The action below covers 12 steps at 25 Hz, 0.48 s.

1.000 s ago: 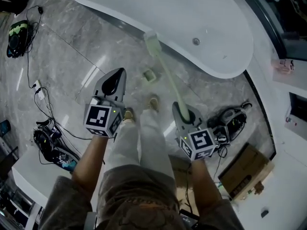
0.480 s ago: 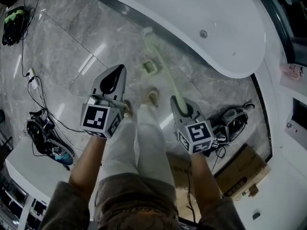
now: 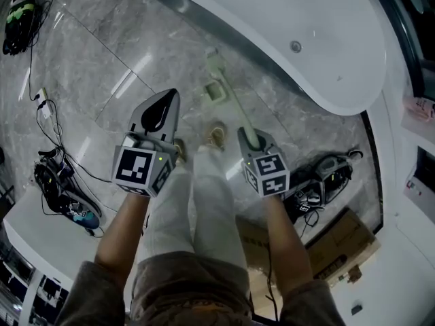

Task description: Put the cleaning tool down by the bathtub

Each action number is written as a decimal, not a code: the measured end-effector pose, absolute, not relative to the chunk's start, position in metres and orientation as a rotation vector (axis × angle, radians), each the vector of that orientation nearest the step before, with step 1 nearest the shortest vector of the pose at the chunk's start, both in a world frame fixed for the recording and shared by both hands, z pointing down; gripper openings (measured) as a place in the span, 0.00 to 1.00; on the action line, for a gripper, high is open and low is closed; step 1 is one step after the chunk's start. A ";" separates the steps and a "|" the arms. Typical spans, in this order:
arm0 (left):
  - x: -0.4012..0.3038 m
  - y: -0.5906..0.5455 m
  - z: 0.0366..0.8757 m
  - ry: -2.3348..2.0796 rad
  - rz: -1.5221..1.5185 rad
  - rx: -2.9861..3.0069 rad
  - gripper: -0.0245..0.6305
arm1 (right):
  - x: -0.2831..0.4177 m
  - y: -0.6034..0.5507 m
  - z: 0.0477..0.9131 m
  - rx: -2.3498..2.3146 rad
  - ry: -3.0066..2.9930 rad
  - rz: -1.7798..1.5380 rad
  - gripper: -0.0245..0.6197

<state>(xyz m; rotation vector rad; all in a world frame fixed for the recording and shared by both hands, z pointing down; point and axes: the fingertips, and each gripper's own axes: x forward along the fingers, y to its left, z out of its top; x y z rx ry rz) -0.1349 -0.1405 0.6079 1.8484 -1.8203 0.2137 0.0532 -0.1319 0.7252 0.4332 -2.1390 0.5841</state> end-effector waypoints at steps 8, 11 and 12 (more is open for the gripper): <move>-0.138 -0.142 0.627 -1.824 0.203 1.841 0.03 | 0.054 -0.126 0.794 0.385 -2.024 0.606 0.05; -0.137 -0.142 0.635 -1.808 0.213 1.828 0.03 | 0.053 -0.126 0.817 0.372 -1.987 0.611 0.05; -0.138 -0.142 0.638 -1.806 0.211 1.830 0.03 | 0.052 -0.126 0.825 0.366 -1.974 0.609 0.05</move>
